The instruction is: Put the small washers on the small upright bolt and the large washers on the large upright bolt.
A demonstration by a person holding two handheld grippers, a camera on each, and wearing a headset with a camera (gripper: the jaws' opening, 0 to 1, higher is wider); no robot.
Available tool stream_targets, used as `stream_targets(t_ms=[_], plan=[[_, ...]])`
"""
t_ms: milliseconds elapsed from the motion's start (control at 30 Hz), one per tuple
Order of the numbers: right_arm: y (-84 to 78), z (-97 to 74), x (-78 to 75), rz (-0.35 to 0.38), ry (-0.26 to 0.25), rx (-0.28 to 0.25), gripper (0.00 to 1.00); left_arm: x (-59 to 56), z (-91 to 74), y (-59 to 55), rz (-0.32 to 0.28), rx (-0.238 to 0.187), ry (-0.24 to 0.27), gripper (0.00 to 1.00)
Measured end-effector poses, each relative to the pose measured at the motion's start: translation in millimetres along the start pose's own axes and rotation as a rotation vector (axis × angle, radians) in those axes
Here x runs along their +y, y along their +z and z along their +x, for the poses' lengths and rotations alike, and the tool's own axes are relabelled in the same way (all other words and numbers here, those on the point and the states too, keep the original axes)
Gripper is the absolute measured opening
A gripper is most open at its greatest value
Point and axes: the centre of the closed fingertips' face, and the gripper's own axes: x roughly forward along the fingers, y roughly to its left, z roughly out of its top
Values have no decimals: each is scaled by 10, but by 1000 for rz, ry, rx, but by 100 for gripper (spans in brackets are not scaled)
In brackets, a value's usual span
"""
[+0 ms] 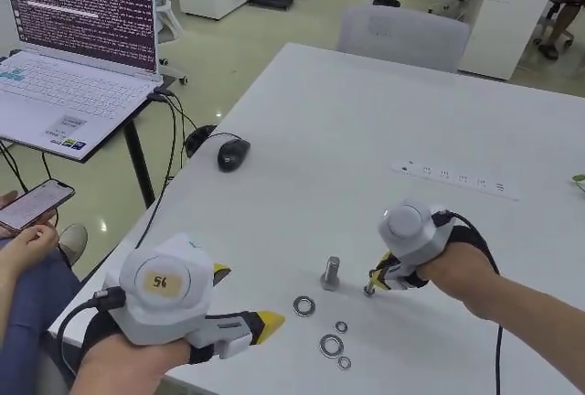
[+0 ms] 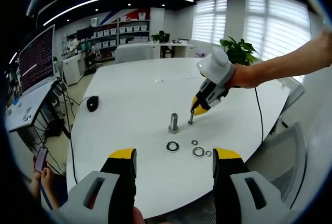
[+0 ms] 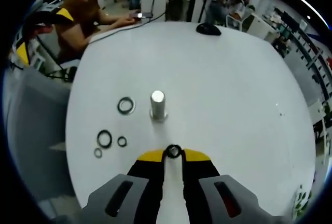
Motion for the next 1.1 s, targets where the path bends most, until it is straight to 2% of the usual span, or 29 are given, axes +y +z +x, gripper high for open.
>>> stream_targets(t_ms=[500, 667, 767, 900, 1100], plan=[[-155, 287, 46, 37, 19, 54, 13, -1, -33, -91, -14, 13, 3, 59], [-190, 331, 71, 54, 23, 64, 13, 13, -42, -110, -20, 15, 7, 59], [-198, 338, 71, 57, 20, 63, 14, 18, -39, -116, -21, 17, 8, 59], [-162, 340, 75, 70, 30, 35, 16, 11, -37, -107, -21, 16, 6, 59], [-171, 260, 65, 78, 17, 14, 19, 14, -24, -99, -21, 13, 4, 59]])
